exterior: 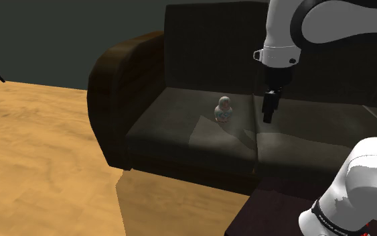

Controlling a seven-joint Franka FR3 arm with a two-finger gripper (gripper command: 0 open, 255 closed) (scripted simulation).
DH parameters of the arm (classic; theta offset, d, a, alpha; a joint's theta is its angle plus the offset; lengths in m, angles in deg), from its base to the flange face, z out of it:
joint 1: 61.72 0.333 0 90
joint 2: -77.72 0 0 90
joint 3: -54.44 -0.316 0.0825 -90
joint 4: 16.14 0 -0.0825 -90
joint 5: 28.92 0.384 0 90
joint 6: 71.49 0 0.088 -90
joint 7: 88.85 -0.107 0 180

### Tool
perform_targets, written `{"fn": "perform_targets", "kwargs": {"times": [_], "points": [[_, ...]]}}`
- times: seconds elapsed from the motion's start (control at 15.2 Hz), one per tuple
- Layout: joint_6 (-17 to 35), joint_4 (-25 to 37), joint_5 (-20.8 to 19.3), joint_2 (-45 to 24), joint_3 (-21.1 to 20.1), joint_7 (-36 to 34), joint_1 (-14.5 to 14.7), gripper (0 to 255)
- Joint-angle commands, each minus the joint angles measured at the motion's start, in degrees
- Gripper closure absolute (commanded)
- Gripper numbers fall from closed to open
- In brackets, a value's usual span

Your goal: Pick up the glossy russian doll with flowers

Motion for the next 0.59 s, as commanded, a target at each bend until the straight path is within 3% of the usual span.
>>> {"fn": "perform_targets", "kwargs": {"times": [0.0, 0.53], "points": [[0.00, 0.00, 0.00, 0.00, 0.00, 0.00, 0.00, 0], [10.46, 4.64, -3.31, -13.73, 6.32, 6.95, -2.52, 0]]}}
